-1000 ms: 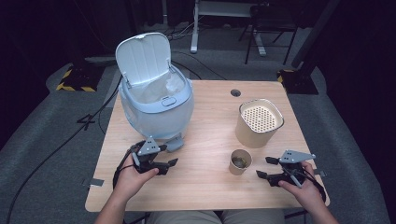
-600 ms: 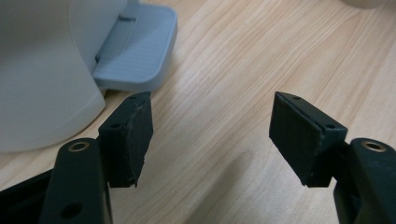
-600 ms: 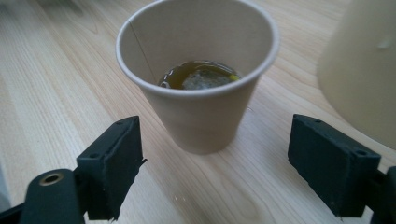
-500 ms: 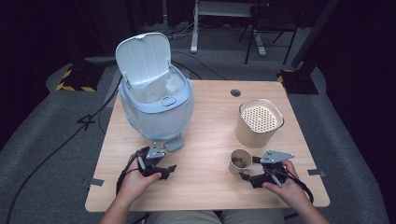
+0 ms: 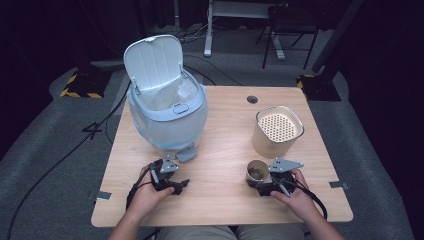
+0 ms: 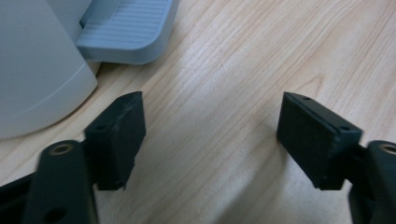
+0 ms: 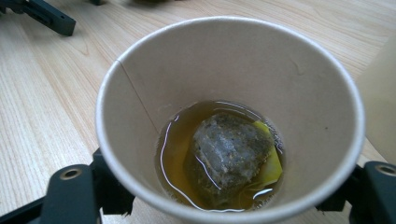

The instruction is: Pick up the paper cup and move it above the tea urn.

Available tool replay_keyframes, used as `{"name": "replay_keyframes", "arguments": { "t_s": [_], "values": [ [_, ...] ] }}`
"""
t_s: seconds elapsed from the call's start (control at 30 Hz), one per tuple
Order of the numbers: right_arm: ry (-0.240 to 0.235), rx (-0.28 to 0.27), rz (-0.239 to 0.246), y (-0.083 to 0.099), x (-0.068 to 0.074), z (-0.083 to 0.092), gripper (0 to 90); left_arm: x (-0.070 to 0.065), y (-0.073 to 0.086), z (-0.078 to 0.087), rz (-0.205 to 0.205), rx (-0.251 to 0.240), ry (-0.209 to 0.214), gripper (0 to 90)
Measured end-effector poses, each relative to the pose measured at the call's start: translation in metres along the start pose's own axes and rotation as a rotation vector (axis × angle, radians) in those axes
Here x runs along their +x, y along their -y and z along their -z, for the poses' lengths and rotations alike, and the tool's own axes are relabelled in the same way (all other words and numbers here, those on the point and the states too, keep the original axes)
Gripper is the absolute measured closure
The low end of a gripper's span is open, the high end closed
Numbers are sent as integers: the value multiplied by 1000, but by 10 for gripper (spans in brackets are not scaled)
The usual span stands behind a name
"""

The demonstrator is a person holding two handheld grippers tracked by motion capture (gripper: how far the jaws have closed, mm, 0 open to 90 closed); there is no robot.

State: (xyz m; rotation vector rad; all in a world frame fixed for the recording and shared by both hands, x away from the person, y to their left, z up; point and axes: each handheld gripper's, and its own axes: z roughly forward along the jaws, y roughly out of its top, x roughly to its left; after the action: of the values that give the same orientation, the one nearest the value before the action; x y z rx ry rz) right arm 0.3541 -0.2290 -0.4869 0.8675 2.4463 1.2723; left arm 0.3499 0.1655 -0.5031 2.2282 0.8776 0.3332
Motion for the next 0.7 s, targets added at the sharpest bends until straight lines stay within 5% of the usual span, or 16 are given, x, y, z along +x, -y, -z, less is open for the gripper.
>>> {"name": "replay_keyframes", "arguments": {
  "t_s": [0.3,0.7],
  "values": [
    [-53,-19,12,-4,-2,5,291,-1,-1,-1,8,1,-8,230],
    [-99,-47,75,-38,-7,40,295,-1,-2,-2,10,4,-7,215]
  ]
}}
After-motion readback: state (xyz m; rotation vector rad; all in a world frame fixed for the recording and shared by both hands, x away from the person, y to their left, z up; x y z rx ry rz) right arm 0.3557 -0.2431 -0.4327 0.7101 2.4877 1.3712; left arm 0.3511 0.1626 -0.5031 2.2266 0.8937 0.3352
